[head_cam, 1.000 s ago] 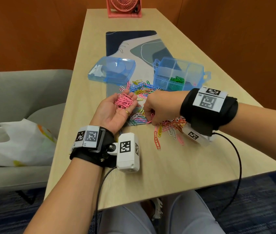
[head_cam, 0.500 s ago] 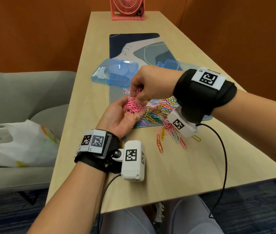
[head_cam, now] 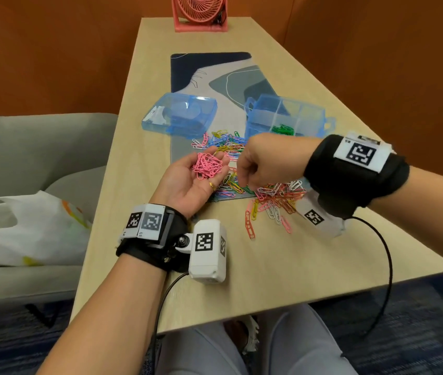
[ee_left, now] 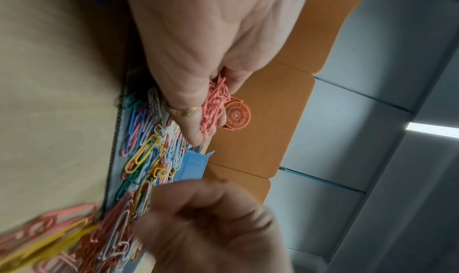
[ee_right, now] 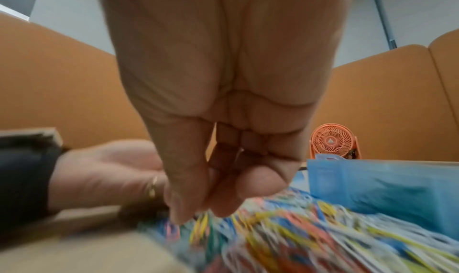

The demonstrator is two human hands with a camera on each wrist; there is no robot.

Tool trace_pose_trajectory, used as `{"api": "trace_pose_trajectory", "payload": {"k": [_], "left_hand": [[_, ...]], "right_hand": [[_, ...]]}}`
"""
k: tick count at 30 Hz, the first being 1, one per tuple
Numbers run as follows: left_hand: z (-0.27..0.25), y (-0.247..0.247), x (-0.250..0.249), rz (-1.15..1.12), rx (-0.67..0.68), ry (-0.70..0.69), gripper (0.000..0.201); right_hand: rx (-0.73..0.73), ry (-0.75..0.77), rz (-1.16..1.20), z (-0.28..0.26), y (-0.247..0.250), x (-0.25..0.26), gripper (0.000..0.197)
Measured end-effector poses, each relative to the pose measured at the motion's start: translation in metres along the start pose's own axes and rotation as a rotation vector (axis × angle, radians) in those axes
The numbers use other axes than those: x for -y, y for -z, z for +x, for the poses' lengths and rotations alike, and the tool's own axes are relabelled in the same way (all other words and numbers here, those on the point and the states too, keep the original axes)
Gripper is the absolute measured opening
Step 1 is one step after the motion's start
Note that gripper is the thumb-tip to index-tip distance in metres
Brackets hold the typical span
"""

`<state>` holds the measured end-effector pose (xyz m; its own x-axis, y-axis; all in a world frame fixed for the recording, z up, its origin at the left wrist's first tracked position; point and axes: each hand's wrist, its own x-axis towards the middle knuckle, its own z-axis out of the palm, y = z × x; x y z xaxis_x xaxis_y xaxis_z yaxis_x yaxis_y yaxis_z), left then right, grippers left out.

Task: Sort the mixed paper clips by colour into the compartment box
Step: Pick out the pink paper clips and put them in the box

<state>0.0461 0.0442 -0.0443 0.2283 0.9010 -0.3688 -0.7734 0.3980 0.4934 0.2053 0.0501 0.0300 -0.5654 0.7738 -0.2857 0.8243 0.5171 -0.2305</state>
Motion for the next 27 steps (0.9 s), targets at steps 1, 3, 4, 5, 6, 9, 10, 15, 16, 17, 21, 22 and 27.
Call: {"api": "trace_pose_trajectory", "payload": {"k": [1,3,4,5,6,9,10,15,16,17,21,22,27], "left_hand": [[-0.001,-0.001,0.0,0.01,-0.006,-0.006,0.028],[-0.002,-0.002,0.001,0.009,-0.015,-0.016,0.029],[-0.002,-0.003,0.002,0.005,-0.017,-0.019,0.029],[-0.003,-0.003,0.003,0.0,-0.019,-0.02,0.029],[-0.004,-0.004,0.004,-0.003,-0.02,-0.021,0.029],[-0.005,-0.006,0.007,0.003,-0.021,-0.03,0.028],[-0.005,-0.007,0.007,0.001,-0.019,-0.032,0.028],[-0.004,-0.009,0.011,-0.011,-0.019,-0.032,0.029],[-0.003,-0.009,0.011,-0.019,-0.021,-0.03,0.029],[-0.003,-0.01,0.011,-0.026,-0.023,-0.031,0.029],[-0.002,-0.011,0.013,-0.032,-0.025,-0.032,0.032],[-0.002,-0.011,0.014,-0.031,-0.024,-0.031,0.032],[-0.004,-0.008,0.017,-0.034,-0.022,-0.021,0.034]], "right_hand": [[0.045,-0.009,-0.015,-0.004,-0.004,-0.002,0.019],[0.11,-0.008,-0.043,-0.008,-0.013,-0.006,0.018],[0.125,-0.003,-0.052,-0.008,-0.016,-0.007,0.017],[0.13,-0.001,-0.058,-0.008,-0.019,-0.009,0.015],[0.127,0.001,-0.062,-0.009,-0.021,-0.01,0.013],[0.123,0.001,-0.063,-0.011,-0.022,-0.013,0.009],[0.133,0.001,-0.062,-0.013,-0.022,-0.014,0.01],[0.115,0.04,-0.055,-0.015,-0.018,-0.013,0.005],[0.087,0.049,-0.06,-0.013,-0.019,-0.013,0.008],[0.069,0.056,-0.074,-0.011,-0.019,-0.012,0.01],[0.116,0.072,-0.133,-0.004,-0.027,-0.008,0.007],[0.127,0.075,-0.134,-0.003,-0.028,-0.007,0.006],[0.083,0.081,-0.117,-0.006,-0.03,-0.007,0.01]]}}
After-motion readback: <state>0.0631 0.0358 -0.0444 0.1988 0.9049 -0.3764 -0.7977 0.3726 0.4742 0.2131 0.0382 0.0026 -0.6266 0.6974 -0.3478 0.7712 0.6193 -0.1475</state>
